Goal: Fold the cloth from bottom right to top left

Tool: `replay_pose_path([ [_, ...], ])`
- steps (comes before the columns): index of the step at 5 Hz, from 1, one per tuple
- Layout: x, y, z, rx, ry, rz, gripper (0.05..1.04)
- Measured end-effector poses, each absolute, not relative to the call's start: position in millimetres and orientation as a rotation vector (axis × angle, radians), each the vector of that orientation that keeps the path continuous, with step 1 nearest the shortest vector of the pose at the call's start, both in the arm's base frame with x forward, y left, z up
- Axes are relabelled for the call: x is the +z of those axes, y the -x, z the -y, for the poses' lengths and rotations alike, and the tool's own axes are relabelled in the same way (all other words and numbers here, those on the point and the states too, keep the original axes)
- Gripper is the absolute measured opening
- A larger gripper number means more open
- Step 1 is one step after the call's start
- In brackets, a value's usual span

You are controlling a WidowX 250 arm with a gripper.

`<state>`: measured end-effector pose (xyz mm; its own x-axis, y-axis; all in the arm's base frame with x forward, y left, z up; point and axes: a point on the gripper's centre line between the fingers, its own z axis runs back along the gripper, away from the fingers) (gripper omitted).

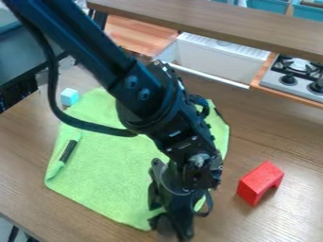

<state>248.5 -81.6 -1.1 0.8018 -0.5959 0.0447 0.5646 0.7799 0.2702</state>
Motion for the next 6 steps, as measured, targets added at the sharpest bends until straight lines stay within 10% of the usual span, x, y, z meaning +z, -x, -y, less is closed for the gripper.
replay_pose_path([
  [2,1.9,-245.9,76.7,-0.616,-0.229,0.111,0.079],
  [6,64.4,-253.8,27.2,-0.580,-0.158,0.091,0.055],
])
